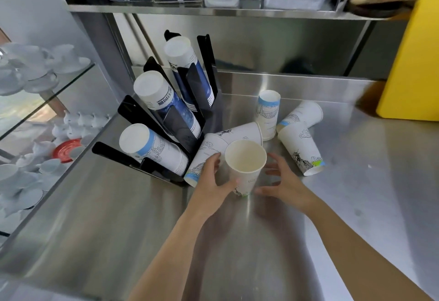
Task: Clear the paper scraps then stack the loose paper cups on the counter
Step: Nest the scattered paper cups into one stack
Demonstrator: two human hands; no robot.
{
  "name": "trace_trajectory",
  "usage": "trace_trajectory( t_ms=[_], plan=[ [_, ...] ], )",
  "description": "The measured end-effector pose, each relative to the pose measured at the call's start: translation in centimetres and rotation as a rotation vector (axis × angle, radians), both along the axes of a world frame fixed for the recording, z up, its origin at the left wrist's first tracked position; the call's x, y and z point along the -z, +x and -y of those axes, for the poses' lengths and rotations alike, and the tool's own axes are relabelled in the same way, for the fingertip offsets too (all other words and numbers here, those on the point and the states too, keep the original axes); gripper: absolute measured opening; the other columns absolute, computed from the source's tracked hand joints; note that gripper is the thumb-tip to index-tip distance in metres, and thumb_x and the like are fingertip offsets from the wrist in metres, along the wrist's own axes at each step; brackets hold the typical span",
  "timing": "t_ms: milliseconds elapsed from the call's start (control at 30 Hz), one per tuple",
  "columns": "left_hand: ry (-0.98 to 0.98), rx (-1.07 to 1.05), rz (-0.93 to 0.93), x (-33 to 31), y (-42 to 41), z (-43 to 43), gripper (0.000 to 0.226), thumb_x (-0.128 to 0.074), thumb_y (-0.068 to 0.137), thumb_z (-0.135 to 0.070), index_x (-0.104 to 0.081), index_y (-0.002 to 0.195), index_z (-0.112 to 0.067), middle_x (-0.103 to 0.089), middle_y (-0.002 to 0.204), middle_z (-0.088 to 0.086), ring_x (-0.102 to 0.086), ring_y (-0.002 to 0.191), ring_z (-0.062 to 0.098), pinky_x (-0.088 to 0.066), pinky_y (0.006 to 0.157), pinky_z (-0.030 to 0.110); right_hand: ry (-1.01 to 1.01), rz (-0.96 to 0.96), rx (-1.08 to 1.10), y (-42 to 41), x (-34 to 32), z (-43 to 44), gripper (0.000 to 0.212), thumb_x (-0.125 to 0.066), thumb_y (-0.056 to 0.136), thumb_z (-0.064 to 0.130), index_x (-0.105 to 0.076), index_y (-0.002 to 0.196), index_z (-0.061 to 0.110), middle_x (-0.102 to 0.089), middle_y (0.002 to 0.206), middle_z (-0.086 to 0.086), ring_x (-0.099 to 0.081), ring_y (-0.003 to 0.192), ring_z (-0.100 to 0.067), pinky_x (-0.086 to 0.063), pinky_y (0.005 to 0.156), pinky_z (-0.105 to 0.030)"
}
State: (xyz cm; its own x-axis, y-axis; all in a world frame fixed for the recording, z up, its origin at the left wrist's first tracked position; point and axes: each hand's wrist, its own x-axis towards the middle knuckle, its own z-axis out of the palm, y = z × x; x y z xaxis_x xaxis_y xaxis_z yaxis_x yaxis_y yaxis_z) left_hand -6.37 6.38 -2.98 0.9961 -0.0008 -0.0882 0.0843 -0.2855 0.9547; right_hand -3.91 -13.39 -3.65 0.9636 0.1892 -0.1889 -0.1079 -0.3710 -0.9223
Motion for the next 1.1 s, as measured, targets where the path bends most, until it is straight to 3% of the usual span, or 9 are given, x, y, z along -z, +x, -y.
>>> trace_trajectory(
  t_ms=[167, 267, 400, 533, 667, 833, 1000, 1033, 1100],
  plan=[
    [0.086, 0.0, 0.147, -4.5, 0.6, 1.0, 0.065, -0.068, 0.082, -0.029, -0.035, 0.137, -0.024, -0.041, 0.134, -0.01, -0.036, 0.13, 0.009, -0.028, 0.112, 0.031, 0.032, 0.075, 0.032, 0.0, -2.5, 1.9, 0.085, -0.079, 0.07, 0.022, -0.027, 0.136, 0.033, -0.047, 0.123, 0.004, -0.049, 0.114, -0.012, -0.044, 0.096, -0.035],
    [0.248, 0.046, 0.267, -7.1, 1.5, 3.1, 0.065, -0.061, 0.078, -0.042, -0.039, 0.135, -0.021, -0.042, 0.127, -0.009, -0.039, 0.125, 0.012, -0.03, 0.109, 0.03, 0.066, 0.133, 0.053, 0.4, -3.7, 3.2, 0.068, -0.073, 0.076, 0.023, -0.035, 0.133, 0.03, -0.048, 0.111, 0.014, -0.049, 0.108, -0.005, -0.041, 0.091, -0.025],
    [0.391, 0.079, 0.413, -8.8, 2.9, 8.0, 0.056, -0.062, 0.081, -0.034, -0.044, 0.131, -0.015, -0.041, 0.135, 0.001, -0.035, 0.127, 0.012, -0.021, 0.103, 0.016, 0.082, 0.21, 0.115, 1.7, -4.8, 5.6, 0.046, -0.067, 0.082, 0.022, -0.044, 0.121, 0.031, -0.053, 0.105, 0.008, -0.052, 0.097, -0.007, -0.045, 0.073, -0.005],
    [0.395, 0.08, 0.337, -8.0, 4.7, 13.6, 0.05, -0.061, 0.086, -0.023, -0.042, 0.131, -0.013, -0.042, 0.135, 0.004, -0.037, 0.127, 0.019, -0.029, 0.105, 0.024, -0.041, 0.218, 0.178, 3.6, -4.4, 8.9, 0.045, -0.064, 0.084, 0.028, -0.045, 0.124, 0.024, -0.056, 0.11, -0.001, -0.053, 0.104, -0.019, -0.047, 0.092, -0.035],
    [0.514, 0.1, 0.11, -4.7, 6.9, 17.4, 0.061, -0.055, 0.088, -0.029, -0.028, 0.141, -0.015, -0.037, 0.142, 0.009, -0.034, 0.133, 0.026, -0.032, 0.111, 0.04, -0.138, 0.148, 0.17, 5.9, -3.3, 12.0, 0.047, -0.062, 0.085, 0.03, -0.044, 0.126, 0.017, -0.056, 0.111, -0.006, -0.055, 0.1, -0.021, -0.046, 0.087, -0.035],
    [0.257, 0.008, -0.179, -1.2, 8.6, 19.5, 0.067, -0.06, 0.081, -0.034, -0.03, 0.14, -0.018, -0.042, 0.141, 0.006, -0.045, 0.128, 0.025, -0.038, 0.103, 0.034, -0.206, -0.061, 0.13, 8.2, -1.3, 13.5, 0.061, -0.058, 0.086, 0.039, -0.033, 0.136, 0.015, -0.055, 0.118, -0.008, -0.056, 0.106, -0.023, -0.038, 0.086, -0.027],
    [-0.143, -0.098, -0.458, 0.4, 8.9, 20.2, 0.047, -0.063, 0.087, -0.023, -0.038, 0.126, -0.012, -0.058, 0.109, 0.001, -0.059, 0.093, 0.018, -0.048, 0.078, 0.029, -0.095, -0.153, 0.101, 8.9, 0.5, 13.2, 0.049, -0.062, 0.083, 0.035, -0.045, 0.123, 0.012, -0.062, 0.111, -0.009, -0.062, 0.101, -0.025, -0.049, 0.092, -0.037],
    [-0.226, -0.107, -0.49, 0.4, 8.9, 20.2, 0.042, -0.063, 0.087, -0.017, -0.04, 0.122, -0.011, -0.062, 0.109, 0.004, -0.061, 0.089, 0.02, -0.05, 0.075, 0.028, -0.074, -0.171, 0.106, 8.9, 0.6, 13.2, 0.051, -0.063, 0.083, 0.034, -0.044, 0.124, 0.011, -0.061, 0.112, -0.01, -0.062, 0.102, -0.026, -0.049, 0.091, -0.037],
    [-0.307, -0.108, -0.523, 0.3, 8.9, 20.1, 0.059, -0.065, 0.085, -0.011, -0.033, 0.134, -0.008, -0.061, 0.123, 0.014, -0.062, 0.095, 0.024, -0.051, 0.08, 0.032, 0.001, -0.199, 0.118, 8.8, 0.4, 13.5, 0.061, -0.068, 0.081, 0.029, -0.038, 0.13, 0.009, -0.06, 0.115, -0.013, -0.062, 0.101, -0.027, -0.049, 0.085, -0.034]
  ],
)
